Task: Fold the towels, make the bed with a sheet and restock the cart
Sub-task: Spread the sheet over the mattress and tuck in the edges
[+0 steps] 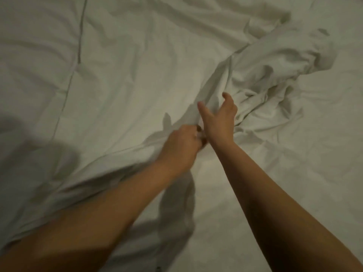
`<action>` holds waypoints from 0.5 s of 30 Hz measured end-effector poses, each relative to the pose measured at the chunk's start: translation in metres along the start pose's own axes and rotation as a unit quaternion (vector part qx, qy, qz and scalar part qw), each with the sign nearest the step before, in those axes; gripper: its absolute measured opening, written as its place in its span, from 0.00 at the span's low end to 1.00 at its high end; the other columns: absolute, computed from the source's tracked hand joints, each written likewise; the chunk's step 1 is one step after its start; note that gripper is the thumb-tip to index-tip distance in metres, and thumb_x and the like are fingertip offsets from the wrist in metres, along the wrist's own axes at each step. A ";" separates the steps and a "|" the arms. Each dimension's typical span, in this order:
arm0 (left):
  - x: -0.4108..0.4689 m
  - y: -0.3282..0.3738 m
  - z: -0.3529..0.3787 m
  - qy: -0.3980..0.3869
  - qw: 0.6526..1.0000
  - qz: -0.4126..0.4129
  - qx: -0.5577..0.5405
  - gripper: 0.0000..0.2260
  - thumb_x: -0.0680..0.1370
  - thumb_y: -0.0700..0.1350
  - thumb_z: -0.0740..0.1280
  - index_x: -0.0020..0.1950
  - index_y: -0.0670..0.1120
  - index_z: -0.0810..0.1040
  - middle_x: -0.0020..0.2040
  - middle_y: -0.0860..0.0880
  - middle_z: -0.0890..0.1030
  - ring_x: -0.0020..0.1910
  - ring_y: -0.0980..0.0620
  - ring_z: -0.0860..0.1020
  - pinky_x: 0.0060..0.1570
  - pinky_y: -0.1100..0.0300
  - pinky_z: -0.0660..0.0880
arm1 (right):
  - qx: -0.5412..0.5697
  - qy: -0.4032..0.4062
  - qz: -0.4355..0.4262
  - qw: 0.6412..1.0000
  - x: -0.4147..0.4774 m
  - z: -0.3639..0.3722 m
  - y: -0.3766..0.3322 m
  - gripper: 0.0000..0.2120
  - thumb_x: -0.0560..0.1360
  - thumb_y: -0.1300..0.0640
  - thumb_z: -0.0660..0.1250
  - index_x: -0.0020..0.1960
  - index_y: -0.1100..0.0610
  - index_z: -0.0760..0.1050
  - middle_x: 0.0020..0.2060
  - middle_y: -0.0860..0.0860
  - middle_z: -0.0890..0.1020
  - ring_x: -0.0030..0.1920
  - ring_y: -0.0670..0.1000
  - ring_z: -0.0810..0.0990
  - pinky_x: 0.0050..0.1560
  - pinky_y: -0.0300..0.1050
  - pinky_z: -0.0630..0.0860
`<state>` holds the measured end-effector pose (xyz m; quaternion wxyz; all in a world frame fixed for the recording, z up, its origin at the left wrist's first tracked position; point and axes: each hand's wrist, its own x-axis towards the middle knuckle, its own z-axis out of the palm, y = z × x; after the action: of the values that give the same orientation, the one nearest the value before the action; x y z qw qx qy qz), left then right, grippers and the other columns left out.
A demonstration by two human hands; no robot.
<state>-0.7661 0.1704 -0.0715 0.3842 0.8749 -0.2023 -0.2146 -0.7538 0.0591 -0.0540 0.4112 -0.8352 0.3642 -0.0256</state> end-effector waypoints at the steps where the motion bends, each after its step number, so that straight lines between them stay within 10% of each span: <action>1: -0.006 0.002 0.014 -0.008 0.998 0.030 0.053 0.08 0.73 0.42 0.64 0.46 0.45 0.82 0.44 0.46 0.83 0.44 0.46 0.80 0.47 0.52 0.72 | -0.075 -0.009 -0.025 0.997 0.006 -0.003 0.002 0.35 0.74 0.46 0.68 0.75 0.51 0.56 0.73 0.53 0.58 0.71 0.56 0.62 0.66 0.51 0.64; 5: -0.018 -0.018 0.061 -0.134 0.967 0.151 0.157 0.14 0.71 0.48 0.58 0.42 0.48 0.84 0.48 0.48 0.82 0.51 0.46 0.81 0.48 0.58 0.70 | -0.357 -0.118 -0.054 0.925 0.029 -0.017 0.044 0.31 0.73 0.50 0.68 0.72 0.51 0.61 0.72 0.53 0.59 0.69 0.60 0.62 0.63 0.55 0.67; 9: -0.008 -0.013 0.062 -0.144 0.968 0.124 0.162 0.17 0.73 0.53 0.58 0.48 0.45 0.81 0.52 0.46 0.78 0.55 0.45 0.74 0.52 0.55 0.67 | -0.334 -0.097 -0.027 0.937 0.045 -0.036 0.077 0.11 0.77 0.60 0.61 0.58 0.60 0.74 0.57 0.57 0.76 0.56 0.59 0.76 0.51 0.46 0.69; 15: 0.040 0.012 0.057 -0.014 0.992 -0.128 -0.011 0.13 0.79 0.45 0.60 0.61 0.41 0.74 0.60 0.42 0.75 0.56 0.44 0.74 0.52 0.58 0.67 | -0.132 0.035 0.035 0.990 0.024 -0.059 0.104 0.04 0.76 0.59 0.62 0.44 0.56 0.75 0.41 0.52 0.79 0.43 0.52 0.75 0.42 0.42 0.65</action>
<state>-0.7651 0.1091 -0.1060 0.3604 0.8861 -0.0912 -0.2769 -0.8173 -0.0371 -0.0945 0.2846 -0.8676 0.4078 0.0079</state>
